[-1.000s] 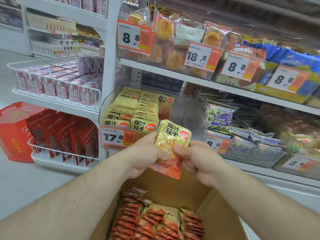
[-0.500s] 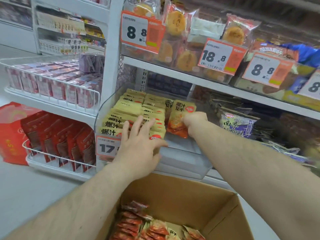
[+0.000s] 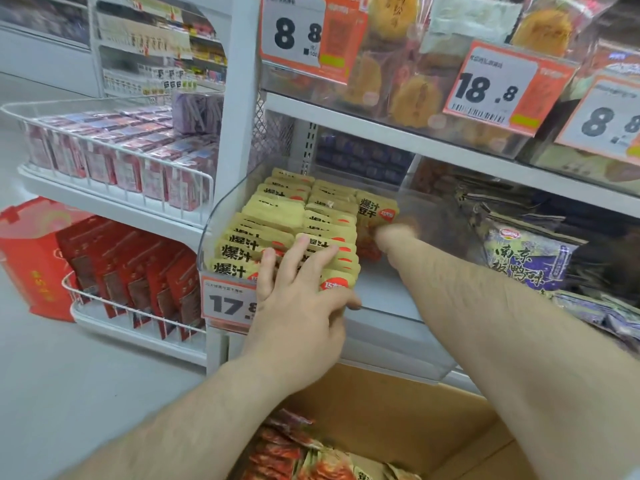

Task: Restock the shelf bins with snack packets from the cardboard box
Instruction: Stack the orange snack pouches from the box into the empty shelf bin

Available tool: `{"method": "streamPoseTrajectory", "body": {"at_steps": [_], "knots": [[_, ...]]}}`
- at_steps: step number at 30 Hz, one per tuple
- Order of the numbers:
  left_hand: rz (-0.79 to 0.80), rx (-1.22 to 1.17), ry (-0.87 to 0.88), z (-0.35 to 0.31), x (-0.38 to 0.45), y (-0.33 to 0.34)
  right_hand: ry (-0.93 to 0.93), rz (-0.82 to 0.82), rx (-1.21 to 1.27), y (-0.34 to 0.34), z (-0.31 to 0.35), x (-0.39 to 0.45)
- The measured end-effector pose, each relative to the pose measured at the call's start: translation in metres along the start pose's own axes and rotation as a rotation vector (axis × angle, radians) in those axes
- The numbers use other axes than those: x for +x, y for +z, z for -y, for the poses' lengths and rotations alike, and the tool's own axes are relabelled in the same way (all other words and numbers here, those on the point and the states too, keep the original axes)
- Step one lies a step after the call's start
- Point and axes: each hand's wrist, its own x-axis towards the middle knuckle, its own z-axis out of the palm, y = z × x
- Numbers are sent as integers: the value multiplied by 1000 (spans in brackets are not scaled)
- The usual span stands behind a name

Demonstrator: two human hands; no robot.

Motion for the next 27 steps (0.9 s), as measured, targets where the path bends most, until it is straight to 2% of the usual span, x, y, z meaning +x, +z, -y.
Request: {"method": "streamPoseTrajectory", "body": {"at_steps": [5, 8, 11, 15, 21, 24, 27], "knots": [[26, -19, 2, -1, -2, -3, -79, -104, -175, 1, 2, 4], [28, -14, -9, -2, -2, -3, -53, -119, -137, -2, 6, -1], [22, -13, -15, -2, -1, -2, -20, -85, -101, -1, 8, 1], [13, 5, -17, -2, -1, -1, -69, -38, -177, 2, 2, 13], [16, 12, -22, -2, 0, 1, -105, 24, -100, 4, -4, 21], [37, -3, -36, -4, 2, -3, -110, 79, -68, -3, -5, 7], [14, -38, -35, -7, 3, -10, -93, 60, -96, -13, -10, -8]]}}
